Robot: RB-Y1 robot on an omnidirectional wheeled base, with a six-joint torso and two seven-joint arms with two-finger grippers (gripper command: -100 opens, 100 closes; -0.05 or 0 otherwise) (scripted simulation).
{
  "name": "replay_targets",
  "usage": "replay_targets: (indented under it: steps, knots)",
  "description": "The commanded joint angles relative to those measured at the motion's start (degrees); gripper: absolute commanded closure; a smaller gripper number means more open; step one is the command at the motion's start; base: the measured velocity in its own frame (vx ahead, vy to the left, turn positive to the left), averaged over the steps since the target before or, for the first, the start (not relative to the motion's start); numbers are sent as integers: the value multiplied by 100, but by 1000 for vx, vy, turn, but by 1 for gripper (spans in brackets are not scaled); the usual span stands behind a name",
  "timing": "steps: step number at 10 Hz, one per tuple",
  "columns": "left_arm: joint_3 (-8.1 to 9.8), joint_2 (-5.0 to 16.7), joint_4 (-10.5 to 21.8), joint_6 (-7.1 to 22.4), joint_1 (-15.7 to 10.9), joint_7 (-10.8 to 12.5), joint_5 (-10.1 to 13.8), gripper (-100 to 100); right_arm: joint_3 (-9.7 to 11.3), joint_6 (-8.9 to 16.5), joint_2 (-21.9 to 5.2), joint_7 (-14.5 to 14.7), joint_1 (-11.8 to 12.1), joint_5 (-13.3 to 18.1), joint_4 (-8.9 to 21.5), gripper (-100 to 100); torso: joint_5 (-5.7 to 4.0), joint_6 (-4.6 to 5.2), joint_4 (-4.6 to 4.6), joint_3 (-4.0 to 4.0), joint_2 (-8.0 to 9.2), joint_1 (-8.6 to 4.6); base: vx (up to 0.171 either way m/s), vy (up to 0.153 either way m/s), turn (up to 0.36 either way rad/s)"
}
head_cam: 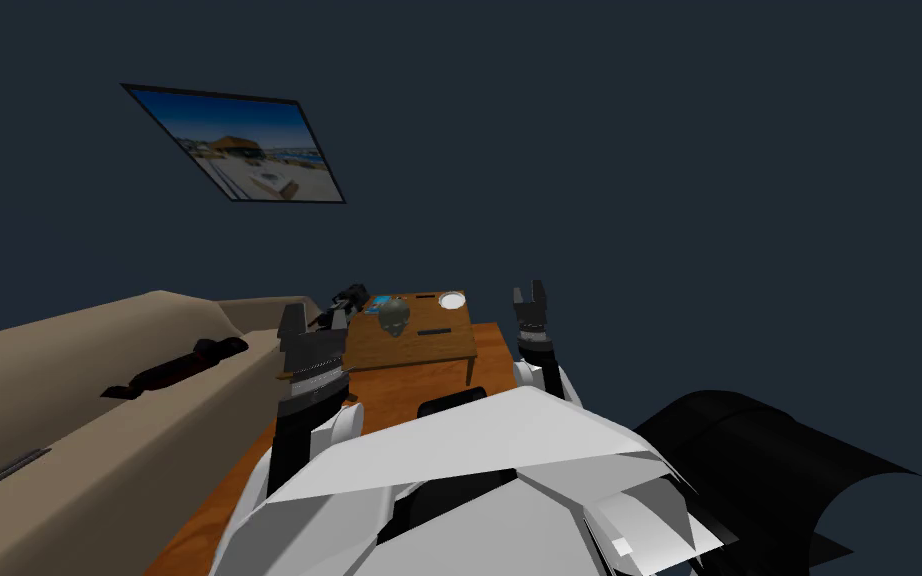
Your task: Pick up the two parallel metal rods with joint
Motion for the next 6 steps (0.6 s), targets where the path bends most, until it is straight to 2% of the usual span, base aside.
replay_targets:
  steps: [1, 4, 6]
  knots:
    - [5, 217, 64, 53, -35, 13, 13, -100, 0, 0, 0, 0, 0, 0, 0, 0, 0, 0, 0, 0, 0, 0, 0, 1, -43]
    - [27, 644, 303, 258, -172, 64, 63, -100, 0, 0, 0, 0, 0, 0, 0, 0, 1, 1, 0, -1, -1, 5, 1, 7, -71]
    - [50, 850, 534, 462, -308, 115, 113, -100, 0, 0, 0, 0, 0, 0, 0, 0, 2, 1, -1, -1, -1, 7, -3, 10, -105]
